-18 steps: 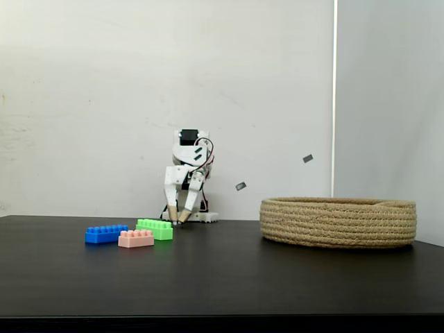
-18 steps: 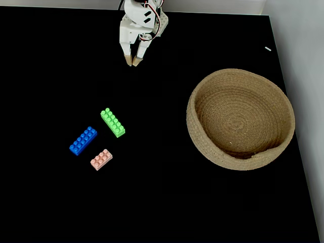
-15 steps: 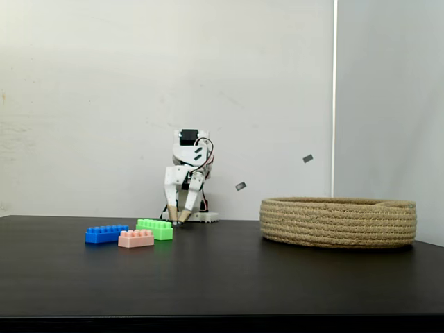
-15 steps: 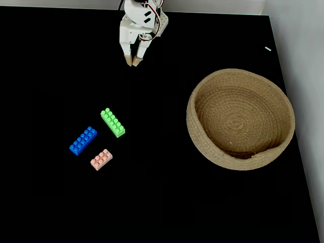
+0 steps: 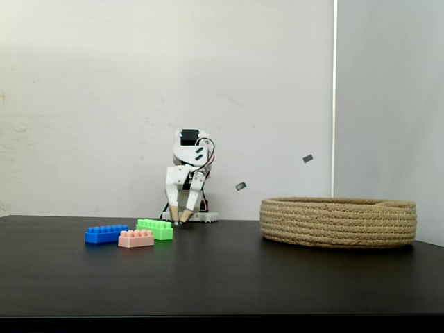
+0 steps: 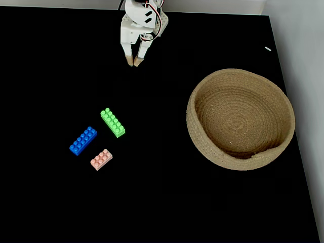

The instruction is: Place the lego blocks in the tray

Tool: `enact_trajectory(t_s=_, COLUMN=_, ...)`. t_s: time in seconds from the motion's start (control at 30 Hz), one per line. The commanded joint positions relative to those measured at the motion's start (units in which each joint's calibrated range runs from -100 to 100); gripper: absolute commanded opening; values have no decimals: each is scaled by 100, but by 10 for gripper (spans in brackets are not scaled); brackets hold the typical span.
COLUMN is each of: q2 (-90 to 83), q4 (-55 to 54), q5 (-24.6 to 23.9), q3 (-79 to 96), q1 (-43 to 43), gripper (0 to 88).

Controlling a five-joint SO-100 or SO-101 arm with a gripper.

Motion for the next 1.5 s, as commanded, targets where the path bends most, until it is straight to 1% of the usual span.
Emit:
enact_trajectory(t_s=0.0, q2=-58, q4=11, q5=20, q3=71, q1=-23, gripper=0)
enact_trajectory(t_s=1.47, q2=-58, q4=11, q5=98, q3=71, q1=-56, gripper=0)
